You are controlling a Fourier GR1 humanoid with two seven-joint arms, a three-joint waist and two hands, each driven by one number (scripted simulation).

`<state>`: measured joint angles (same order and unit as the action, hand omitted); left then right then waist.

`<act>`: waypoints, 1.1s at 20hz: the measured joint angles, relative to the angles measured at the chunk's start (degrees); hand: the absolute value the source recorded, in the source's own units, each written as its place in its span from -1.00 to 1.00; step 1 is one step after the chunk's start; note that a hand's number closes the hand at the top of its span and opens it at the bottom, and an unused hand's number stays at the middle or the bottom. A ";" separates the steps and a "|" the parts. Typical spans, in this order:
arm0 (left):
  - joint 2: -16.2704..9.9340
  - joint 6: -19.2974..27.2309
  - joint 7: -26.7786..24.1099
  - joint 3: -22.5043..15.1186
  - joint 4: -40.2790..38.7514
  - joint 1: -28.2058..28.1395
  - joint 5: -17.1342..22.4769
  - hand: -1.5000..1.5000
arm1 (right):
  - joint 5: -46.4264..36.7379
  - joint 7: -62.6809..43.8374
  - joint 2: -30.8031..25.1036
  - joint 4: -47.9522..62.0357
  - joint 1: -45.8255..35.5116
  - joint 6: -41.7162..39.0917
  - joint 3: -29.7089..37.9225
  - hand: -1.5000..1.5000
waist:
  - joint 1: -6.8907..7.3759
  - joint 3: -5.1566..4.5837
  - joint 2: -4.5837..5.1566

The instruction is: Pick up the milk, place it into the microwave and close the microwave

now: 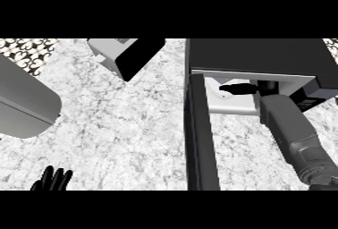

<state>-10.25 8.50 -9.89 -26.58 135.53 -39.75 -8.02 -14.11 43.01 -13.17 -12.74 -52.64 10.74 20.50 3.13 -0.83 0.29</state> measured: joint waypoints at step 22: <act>-0.73 -1.50 1.04 -1.95 -2.41 2.90 0.31 -1.00 | 3.84 11.24 5.45 -6.83 24.16 -14.26 -0.92 -1.00 | -4.07 0.41 -1.42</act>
<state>-10.98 7.00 -8.84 -28.53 133.11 -36.85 -7.71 -10.27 54.25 -7.72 -19.57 -28.48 -3.52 19.59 -0.93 -0.42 -1.13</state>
